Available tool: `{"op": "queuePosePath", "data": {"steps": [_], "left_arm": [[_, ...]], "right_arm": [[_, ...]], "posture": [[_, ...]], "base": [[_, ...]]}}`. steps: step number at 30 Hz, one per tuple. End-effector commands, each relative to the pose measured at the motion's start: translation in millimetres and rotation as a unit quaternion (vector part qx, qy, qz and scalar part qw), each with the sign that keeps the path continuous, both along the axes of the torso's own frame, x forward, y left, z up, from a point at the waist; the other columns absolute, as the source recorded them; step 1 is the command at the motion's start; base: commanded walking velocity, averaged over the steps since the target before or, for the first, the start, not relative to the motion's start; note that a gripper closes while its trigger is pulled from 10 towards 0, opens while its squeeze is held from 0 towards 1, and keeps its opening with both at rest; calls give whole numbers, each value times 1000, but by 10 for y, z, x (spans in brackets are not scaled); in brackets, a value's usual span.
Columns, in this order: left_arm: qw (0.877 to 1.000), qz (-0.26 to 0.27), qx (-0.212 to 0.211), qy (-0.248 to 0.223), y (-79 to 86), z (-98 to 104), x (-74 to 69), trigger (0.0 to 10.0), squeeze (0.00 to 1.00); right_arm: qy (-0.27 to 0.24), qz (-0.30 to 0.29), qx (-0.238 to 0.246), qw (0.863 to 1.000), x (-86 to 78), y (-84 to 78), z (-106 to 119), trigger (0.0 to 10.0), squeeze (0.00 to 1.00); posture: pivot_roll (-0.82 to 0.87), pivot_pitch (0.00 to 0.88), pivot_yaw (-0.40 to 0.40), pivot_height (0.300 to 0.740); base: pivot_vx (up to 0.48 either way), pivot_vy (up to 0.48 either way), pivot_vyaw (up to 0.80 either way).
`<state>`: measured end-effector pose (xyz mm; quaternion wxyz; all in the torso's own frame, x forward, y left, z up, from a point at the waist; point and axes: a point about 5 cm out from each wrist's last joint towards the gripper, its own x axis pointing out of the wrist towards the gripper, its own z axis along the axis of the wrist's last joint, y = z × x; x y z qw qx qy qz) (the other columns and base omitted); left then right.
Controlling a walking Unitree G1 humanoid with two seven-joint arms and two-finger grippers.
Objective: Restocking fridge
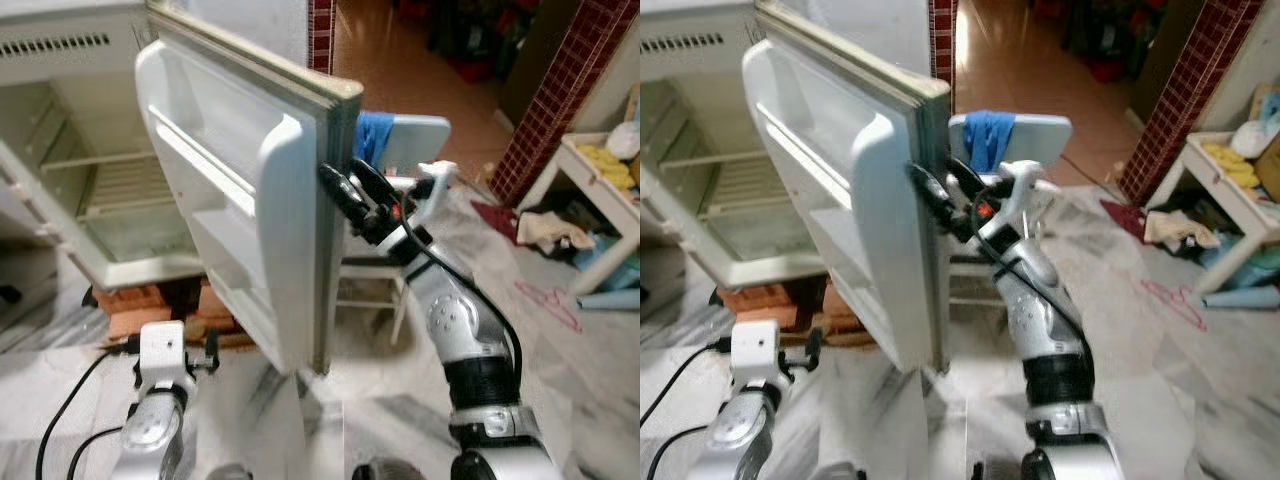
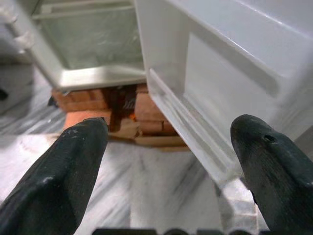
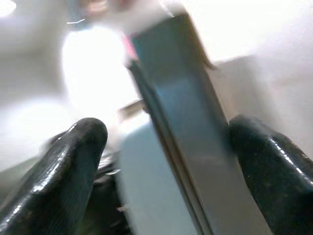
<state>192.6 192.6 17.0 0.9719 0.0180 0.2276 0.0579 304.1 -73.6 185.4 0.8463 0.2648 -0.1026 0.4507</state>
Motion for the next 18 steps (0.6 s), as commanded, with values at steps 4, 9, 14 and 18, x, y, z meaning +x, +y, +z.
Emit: {"op": "queuePosePath", "data": {"steps": [4, 9, 14, 18], "left_arm": [[1000, 5, 17, 2, 117, 8, -125, 10000, 0], [998, 55, 33, 13, 291, -18, -268, 10000, 0], [996, 73, 56, -8, 356, 53, -292, 10000, 0], [995, 73, 59, -15, 355, 66, -296, 10000, 0]], "right_arm": [[17, 69, 2, 997, -156, 72, -115, 10000, 0], [52, 93, 28, 994, -165, -48, -176, 10000, 0], [84, 57, -17, 995, -121, -175, -363, 10000, 0], [100, 22, -42, 994, -69, -220, -473, 10000, 0]], "posture": [[47, 0, 1, 740], [71, 0, -14, 740], [87, 0, -22, 740], [87, 0, -22, 740]], "base": [[0, 0, 0], [0, 0, 0], [0, 0, 0], [0, 0, 0]]}}
